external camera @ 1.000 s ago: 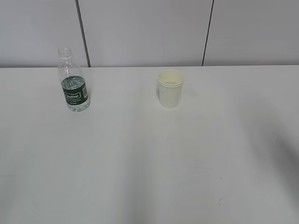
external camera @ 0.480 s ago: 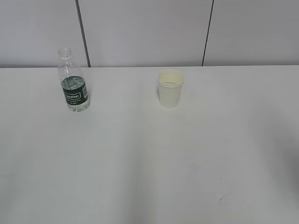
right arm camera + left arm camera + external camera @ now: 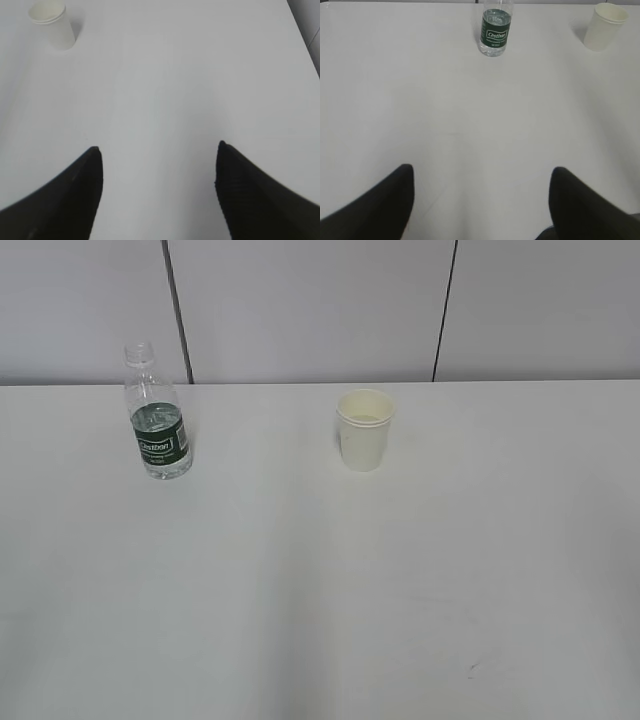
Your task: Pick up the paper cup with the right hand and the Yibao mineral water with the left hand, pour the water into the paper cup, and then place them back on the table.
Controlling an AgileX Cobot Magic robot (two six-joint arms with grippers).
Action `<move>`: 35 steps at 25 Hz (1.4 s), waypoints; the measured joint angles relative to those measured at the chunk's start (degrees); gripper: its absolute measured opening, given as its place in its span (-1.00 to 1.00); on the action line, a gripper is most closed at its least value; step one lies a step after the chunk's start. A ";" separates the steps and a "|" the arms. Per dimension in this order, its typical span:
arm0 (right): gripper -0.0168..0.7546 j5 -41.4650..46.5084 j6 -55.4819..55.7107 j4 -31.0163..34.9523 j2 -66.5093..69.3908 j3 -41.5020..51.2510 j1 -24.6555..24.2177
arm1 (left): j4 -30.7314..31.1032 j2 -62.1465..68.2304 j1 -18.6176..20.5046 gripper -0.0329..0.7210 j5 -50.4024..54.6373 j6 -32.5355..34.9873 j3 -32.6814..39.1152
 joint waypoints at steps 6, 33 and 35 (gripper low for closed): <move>0.47 7.06 -3.57 0.97 -9.57 -0.12 0.00 | 0.00 0.00 0.00 0.44 0.00 0.00 0.00; 0.47 3.60 -8.18 7.60 -19.61 12.43 0.00 | -0.06 -0.13 0.00 0.44 -0.05 0.00 0.00; 0.47 3.52 -8.49 7.60 -19.61 12.43 0.00 | -0.06 -0.13 0.00 0.44 -0.05 0.00 0.00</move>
